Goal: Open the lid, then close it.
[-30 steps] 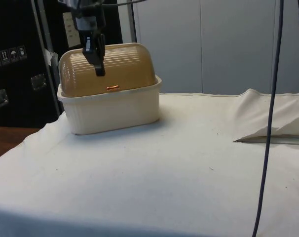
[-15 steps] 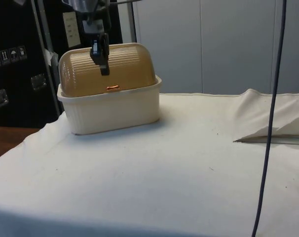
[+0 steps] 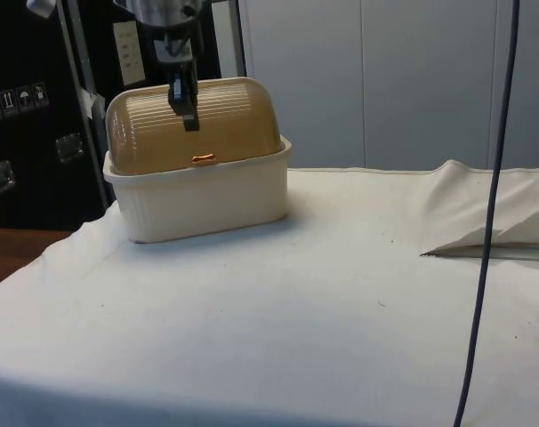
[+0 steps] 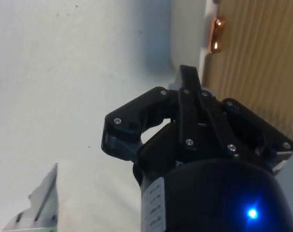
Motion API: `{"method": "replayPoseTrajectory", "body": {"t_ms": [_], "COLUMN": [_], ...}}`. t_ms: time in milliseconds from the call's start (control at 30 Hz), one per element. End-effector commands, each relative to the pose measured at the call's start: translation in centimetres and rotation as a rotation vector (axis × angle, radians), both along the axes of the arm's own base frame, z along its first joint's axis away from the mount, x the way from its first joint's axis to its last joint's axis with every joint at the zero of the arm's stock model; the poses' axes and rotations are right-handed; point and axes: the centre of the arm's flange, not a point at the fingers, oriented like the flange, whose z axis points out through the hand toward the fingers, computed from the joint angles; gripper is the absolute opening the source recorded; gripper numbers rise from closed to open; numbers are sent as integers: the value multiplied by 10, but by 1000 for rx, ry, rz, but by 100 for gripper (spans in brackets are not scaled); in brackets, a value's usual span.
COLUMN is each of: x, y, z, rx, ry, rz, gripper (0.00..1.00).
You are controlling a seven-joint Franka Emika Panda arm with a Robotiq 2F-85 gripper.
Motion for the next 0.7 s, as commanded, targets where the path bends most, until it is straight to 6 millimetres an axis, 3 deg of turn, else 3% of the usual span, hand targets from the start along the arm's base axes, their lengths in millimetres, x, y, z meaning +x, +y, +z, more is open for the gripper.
{"method": "replayPoseTrajectory", "body": {"t_ms": [0,333,600,667], "x": [0,-4,-10,-10], "y": [0,9,39,37], "z": [0,-5,-22,-21], "rx": [-8,-69,-140,-129], "ry": [-1,-20,-63,-59], "rz": [4,22,26,28], "gripper": [0,0,0,0]}}
